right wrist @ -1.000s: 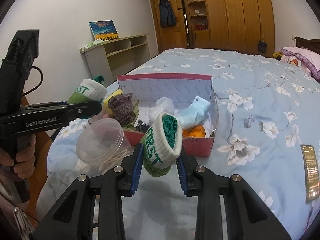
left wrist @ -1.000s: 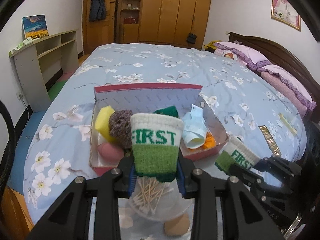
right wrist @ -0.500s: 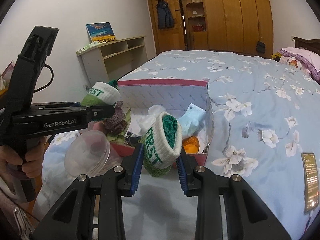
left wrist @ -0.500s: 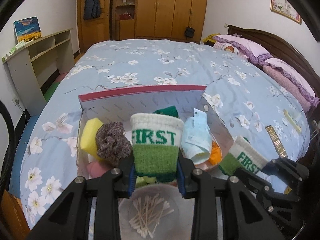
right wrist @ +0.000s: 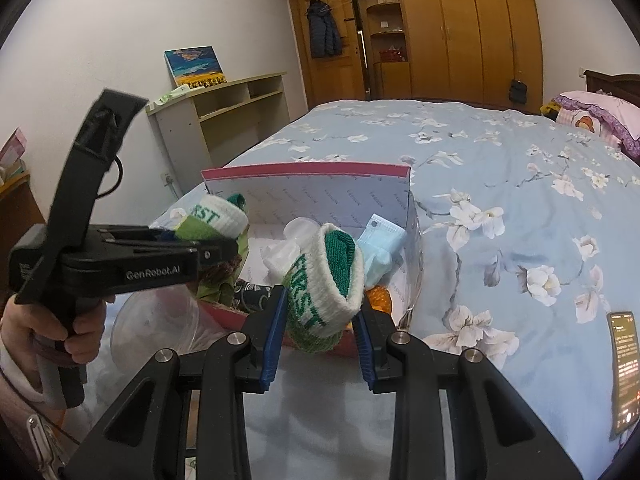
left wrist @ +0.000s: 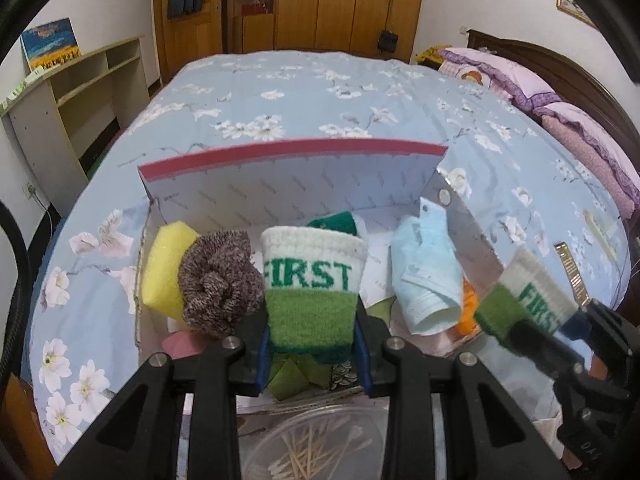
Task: Organize soft objects
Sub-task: 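Carry both FIRST wristbands in both tools over the pink box, then open the left tool dropping its wristband into the box while the right tool releases its wristband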
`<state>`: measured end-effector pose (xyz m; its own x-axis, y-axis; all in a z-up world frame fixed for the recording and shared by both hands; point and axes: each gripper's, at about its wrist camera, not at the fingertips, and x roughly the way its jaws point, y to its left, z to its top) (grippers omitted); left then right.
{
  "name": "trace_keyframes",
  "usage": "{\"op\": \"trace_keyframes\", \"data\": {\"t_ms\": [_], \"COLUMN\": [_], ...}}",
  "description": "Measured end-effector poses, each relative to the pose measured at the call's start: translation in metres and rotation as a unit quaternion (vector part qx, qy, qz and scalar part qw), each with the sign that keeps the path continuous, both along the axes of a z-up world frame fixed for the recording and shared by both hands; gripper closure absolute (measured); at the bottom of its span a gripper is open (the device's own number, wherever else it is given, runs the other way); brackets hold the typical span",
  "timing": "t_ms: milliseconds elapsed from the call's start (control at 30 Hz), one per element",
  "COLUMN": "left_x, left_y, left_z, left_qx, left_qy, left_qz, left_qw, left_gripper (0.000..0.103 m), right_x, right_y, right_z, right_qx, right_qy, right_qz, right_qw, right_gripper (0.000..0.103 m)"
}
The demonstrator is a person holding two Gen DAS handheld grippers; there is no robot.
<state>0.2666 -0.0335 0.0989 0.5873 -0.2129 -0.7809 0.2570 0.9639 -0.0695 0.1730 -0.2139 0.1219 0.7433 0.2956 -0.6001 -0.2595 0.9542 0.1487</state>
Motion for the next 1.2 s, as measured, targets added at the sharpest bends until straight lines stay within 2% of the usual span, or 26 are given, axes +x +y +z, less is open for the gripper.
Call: {"op": "trace_keyframes", "data": {"t_ms": [167, 467, 867, 1133, 1200], "left_x": [0.005, 0.004, 0.000, -0.003, -0.004], "left_y": [-0.001, -0.002, -0.002, 0.001, 0.003], "left_z": [-0.008, -0.011, -0.008, -0.004, -0.003], "left_qx": [-0.002, -0.007, -0.008, -0.014, -0.017], "left_qy": [0.016, 0.024, 0.016, 0.010, 0.010], "left_qz": [-0.001, -0.004, -0.010, -0.006, -0.005], "left_qw": [0.9999, 0.9997, 0.9998, 0.9998, 0.9998], "left_gripper": [0.069, 0.056, 0.055, 0.054, 0.054], "right_x": [0.002, 0.016, 0.057, 0.078, 0.080], "right_y": [-0.001, 0.002, 0.012, 0.014, 0.013], "right_z": [-0.001, -0.001, -0.004, -0.022, -0.024], "right_qx": [0.001, 0.001, 0.006, 0.004, 0.012], "right_qy": [0.000, 0.001, 0.002, 0.031, 0.037], "right_qz": [0.000, -0.001, -0.003, -0.002, 0.003], "right_qw": [1.000, 1.000, 1.000, 1.000, 0.999], "right_gripper": [0.070, 0.070, 0.070, 0.070, 0.067]}}
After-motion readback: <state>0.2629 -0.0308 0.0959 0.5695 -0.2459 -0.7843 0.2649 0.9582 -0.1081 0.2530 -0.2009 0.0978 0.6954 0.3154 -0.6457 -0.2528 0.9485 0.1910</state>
